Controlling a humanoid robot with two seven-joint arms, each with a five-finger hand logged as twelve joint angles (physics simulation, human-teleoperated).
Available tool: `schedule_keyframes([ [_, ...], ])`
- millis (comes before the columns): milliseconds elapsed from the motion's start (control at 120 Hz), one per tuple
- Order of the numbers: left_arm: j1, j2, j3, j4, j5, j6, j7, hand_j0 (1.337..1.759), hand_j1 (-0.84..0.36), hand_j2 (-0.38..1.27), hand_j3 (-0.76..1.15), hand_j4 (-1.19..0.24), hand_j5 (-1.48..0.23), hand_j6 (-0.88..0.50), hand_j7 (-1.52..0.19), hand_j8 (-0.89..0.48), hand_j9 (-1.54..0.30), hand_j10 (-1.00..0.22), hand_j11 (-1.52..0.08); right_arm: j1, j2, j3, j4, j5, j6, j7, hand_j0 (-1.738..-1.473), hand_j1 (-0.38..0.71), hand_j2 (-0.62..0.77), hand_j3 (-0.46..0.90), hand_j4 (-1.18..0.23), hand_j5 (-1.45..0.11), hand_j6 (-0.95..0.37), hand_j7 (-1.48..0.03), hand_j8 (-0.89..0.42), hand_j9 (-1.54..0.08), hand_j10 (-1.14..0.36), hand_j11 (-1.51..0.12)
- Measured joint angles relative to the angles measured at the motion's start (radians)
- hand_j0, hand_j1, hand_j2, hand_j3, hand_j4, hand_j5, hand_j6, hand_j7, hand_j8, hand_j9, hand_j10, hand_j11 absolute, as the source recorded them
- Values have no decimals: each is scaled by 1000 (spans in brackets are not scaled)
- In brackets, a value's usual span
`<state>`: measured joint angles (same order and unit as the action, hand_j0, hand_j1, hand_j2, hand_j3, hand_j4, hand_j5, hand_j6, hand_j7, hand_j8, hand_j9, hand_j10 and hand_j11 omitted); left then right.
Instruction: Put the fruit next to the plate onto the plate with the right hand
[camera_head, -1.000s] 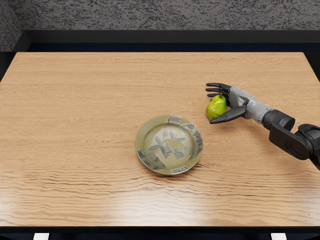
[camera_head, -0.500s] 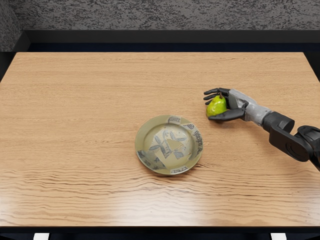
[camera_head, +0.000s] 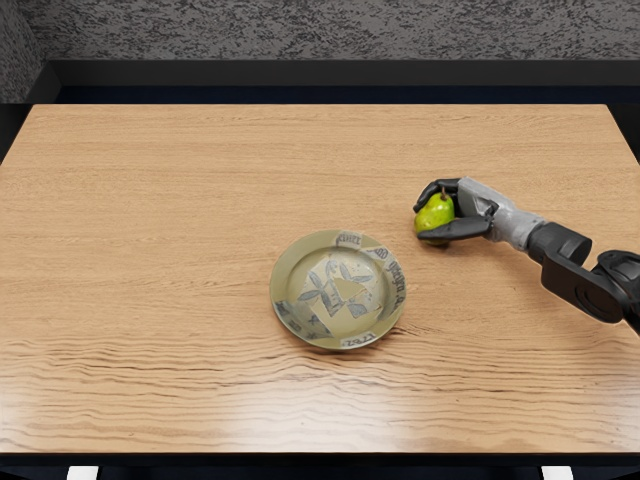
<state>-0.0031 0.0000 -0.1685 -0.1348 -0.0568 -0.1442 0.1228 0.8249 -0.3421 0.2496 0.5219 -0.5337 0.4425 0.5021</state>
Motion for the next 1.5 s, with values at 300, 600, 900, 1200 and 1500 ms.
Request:
schedule_keyframes([
  [300, 0, 0, 1, 0, 0, 0, 0, 1658, 348, 0, 0, -1, -1, -1, -1, -1, -1, -1, -1, 28, -26, 9, 0, 29, 130, -7, -1646, 245, -47, 0, -791, -1002, -553, -1016, -269, -1010, -252, -1029],
  [600, 0, 0, 1, 0, 0, 0, 0, 1658, 348, 0, 0, -1, -1, -1, -1, -1, -1, -1, -1, 64, -47, 10, 5, 83, 165, -11, -1641, 325, -49, 0, -774, -1075, -587, -1034, -263, -1073, -194, -1078],
  [900, 0, 0, 1, 0, 0, 0, 0, 1658, 348, -1, 1, -1, -1, -1, -1, -1, -1, -1, -1, 78, -47, 11, 115, 120, 167, -37, -1639, 317, -74, 0, -759, -1105, -610, -1036, -257, -1107, -194, -1090],
  [1200, 0, 0, 0, 0, 0, 0, 0, 1658, 348, -1, 1, -1, -1, -1, -1, -1, -1, -1, -1, 77, -133, 13, 378, 161, 166, -72, -1640, 299, -103, 0, -757, -1111, -631, -1037, -294, -1110, -212, -1096],
  [1500, 0, 0, 1, 0, 0, 0, 0, 1658, 349, -1, 1, -1, -1, -1, -1, -1, -1, -1, 0, 56, -138, 6, 516, 170, 166, -150, -1638, 298, -92, 0, -764, -1104, -641, -1039, -300, -1106, -216, -1103],
])
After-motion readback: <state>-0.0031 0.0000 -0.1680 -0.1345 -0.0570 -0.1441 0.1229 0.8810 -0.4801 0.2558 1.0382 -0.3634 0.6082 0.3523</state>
